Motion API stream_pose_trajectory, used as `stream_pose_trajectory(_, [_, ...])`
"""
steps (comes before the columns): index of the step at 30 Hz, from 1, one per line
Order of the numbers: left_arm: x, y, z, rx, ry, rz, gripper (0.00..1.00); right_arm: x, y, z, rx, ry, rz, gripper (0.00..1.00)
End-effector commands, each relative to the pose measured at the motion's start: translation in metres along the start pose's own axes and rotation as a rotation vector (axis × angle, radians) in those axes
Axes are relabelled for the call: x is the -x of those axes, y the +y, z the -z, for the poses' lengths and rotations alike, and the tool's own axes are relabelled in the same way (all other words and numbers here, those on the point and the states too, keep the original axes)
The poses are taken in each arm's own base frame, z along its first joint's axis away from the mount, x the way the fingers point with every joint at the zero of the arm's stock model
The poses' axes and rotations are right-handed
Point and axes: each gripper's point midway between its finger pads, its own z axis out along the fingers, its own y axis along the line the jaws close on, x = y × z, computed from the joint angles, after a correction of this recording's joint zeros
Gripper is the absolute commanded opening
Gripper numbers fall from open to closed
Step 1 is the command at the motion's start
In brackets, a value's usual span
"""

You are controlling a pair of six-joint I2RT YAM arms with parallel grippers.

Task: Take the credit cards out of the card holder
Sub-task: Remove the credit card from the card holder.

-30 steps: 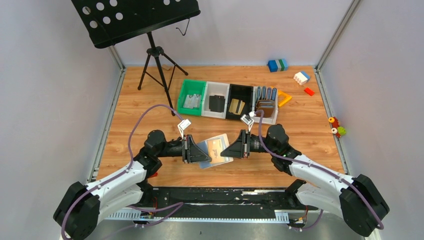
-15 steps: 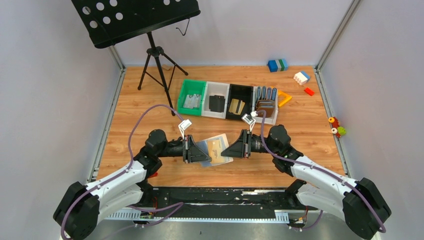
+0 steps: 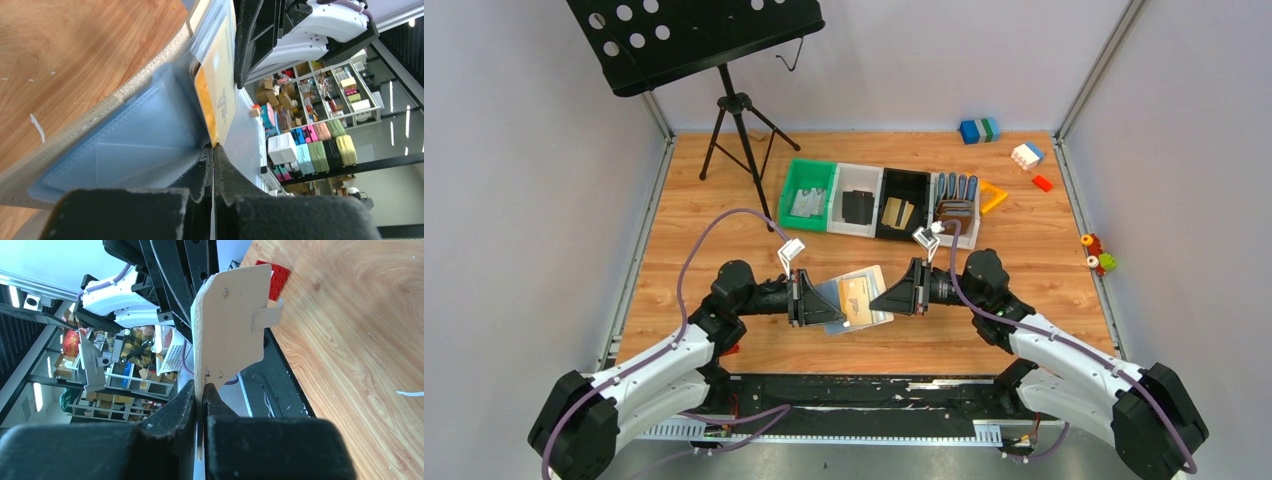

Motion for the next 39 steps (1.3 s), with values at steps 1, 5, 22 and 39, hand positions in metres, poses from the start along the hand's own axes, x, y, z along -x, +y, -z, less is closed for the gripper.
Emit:
stream_pose_trajectory(1, [0.006, -0.005, 0.0, -0.016, -0.021, -0.054, 0.0, 0.01, 0.019, 0.002, 0.048, -0.018, 0.053, 0.01])
stream_pose_trajectory(5, [0.009, -0.009, -0.001, -0.03, -0.022, -0.056, 0.0, 0.008, 0.02, 0.0, 0.065, -0.003, 0.05, 0.01])
stream_pose_trajectory(22, [0.014, -0.012, -0.007, -0.07, -0.024, -0.04, 0.19, 0.005, 0.019, 0.0, 0.084, 0.007, 0.043, 0.01])
stream_pose_trajectory(39, [0.007, -0.001, -0.002, -0.009, -0.02, -0.047, 0.0, 0.013, 0.013, 0.006, 0.034, -0.037, 0.048, 0.0])
